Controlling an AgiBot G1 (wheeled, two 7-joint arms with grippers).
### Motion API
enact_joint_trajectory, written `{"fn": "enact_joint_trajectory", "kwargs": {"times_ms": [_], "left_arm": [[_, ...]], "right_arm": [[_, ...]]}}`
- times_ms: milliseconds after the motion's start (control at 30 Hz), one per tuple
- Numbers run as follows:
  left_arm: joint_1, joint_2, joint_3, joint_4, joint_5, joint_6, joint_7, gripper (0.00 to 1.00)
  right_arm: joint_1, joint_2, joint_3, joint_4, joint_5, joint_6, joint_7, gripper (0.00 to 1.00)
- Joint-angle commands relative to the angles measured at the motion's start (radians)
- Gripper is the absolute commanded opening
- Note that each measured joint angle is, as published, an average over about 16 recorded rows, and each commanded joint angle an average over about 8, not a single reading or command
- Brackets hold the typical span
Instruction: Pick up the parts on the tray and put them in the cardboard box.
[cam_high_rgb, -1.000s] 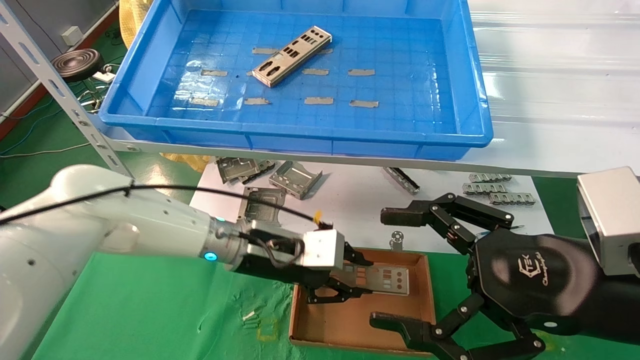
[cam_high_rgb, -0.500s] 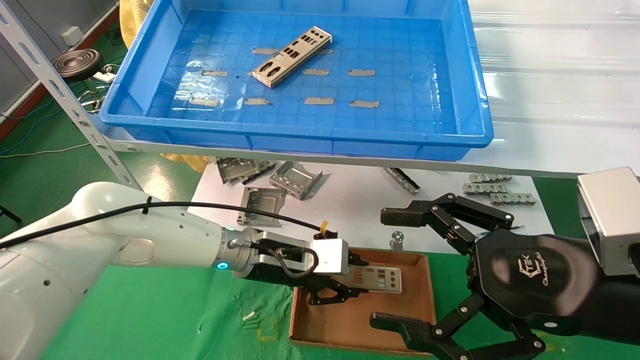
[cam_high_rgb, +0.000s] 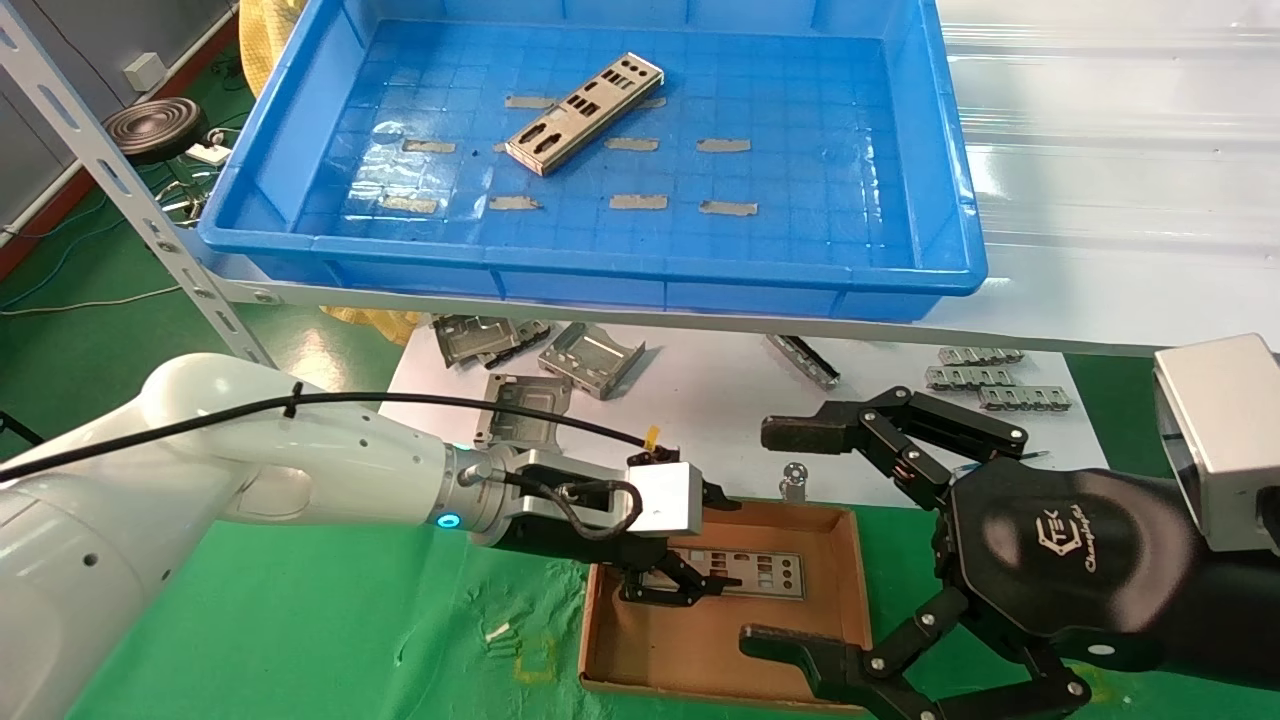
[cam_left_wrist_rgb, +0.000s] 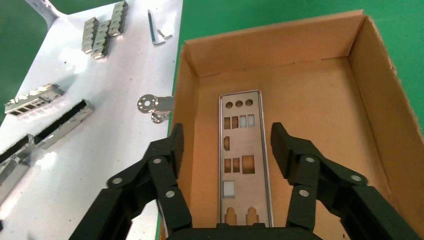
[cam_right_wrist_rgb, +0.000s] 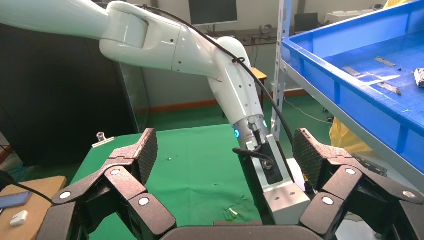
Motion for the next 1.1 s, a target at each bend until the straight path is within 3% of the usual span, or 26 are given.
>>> {"fn": "enact_joint_trajectory", "kwargs": {"times_ms": [33, 467, 867, 1100], "left_arm": [[-0.003, -0.001, 0.004, 0.001, -0.008, -0.003, 0.0, 1.0], [0.013, -0.053, -0.064, 0.102, -0.185, 0.252, -0.034, 1.0], [0.019, -0.059, -0.072, 0.096, -0.185, 0.254, -0.039, 1.0], [0.06, -0.116, -0.135, 0.015, -0.195, 0.259, -0.087, 1.0]], "right_arm": [[0.0, 0.0, 0.0, 0.0, 0.0, 0.0, 0.0, 1.0], [0.0, 0.0, 0.0, 0.0, 0.0, 0.0, 0.0, 1.0], [0.0, 0.0, 0.0, 0.0, 0.0, 0.0, 0.0, 1.0], [0.0, 0.0, 0.0, 0.0, 0.0, 0.0, 0.0, 1.0]]}}
